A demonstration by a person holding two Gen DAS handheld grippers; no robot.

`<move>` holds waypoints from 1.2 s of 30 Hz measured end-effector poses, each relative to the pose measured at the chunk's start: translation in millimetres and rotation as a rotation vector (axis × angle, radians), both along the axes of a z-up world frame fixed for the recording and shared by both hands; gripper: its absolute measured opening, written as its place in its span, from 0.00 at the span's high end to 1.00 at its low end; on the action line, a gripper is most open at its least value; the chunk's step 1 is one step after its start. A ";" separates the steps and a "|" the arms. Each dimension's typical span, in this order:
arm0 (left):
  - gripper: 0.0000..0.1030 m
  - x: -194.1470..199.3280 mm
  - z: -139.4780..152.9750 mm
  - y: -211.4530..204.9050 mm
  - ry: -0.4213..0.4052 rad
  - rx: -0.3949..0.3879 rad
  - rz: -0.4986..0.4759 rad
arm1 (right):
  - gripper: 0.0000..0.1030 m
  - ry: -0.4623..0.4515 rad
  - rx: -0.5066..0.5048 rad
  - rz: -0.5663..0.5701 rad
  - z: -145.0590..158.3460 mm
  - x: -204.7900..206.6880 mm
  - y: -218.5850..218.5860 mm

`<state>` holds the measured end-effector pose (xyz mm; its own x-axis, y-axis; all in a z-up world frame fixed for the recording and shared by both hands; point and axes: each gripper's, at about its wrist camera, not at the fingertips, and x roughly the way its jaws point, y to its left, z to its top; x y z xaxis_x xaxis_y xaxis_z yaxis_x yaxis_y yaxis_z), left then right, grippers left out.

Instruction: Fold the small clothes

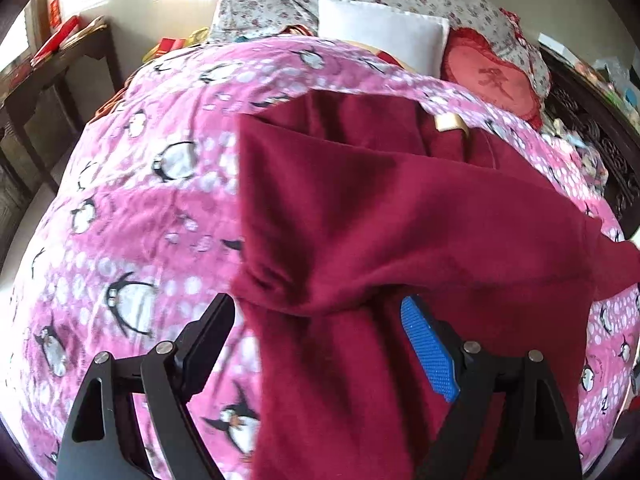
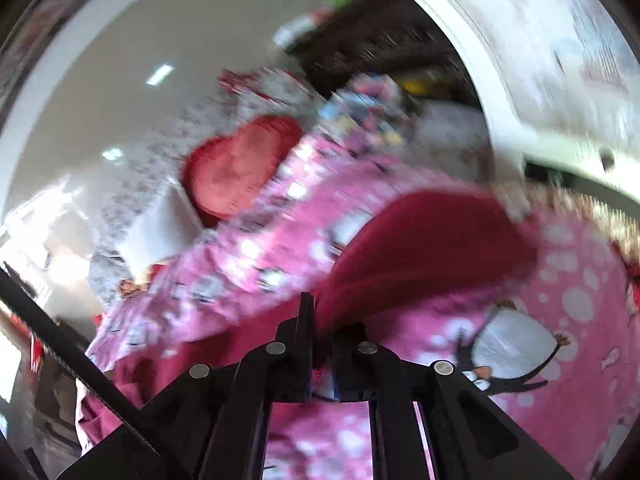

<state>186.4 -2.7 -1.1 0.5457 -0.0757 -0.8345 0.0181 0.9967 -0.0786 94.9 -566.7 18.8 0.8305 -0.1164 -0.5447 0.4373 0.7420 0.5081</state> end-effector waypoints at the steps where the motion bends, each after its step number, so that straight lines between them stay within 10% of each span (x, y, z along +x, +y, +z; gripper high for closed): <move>1: 0.18 -0.5 2.5 6.9 -0.006 -0.008 0.010 | 0.93 -0.021 -0.040 0.026 13.1 -0.3 10.1; 10: 0.18 -2.5 14.3 69.4 -0.031 -0.095 0.133 | 0.93 -0.184 -0.384 0.518 115.2 42.7 224.6; 20: 0.18 5.3 -8.6 100.7 0.012 -0.122 0.188 | 0.82 0.116 -0.518 1.050 -24.4 116.8 444.1; 26: 0.18 6.1 -7.1 84.9 -0.015 -0.114 0.129 | 0.33 0.114 -0.354 1.063 -22.1 97.1 411.7; 36: 0.17 17.0 -7.5 53.4 -0.021 -0.120 0.062 | 0.25 -0.001 -0.310 0.819 22.8 70.1 323.1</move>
<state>203.4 50.7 -8.5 0.5700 -0.1401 -0.8096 -0.0405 0.9794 -0.1980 165.0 -243.6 41.6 0.7179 0.3743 -0.5869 -0.2938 0.9273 0.2320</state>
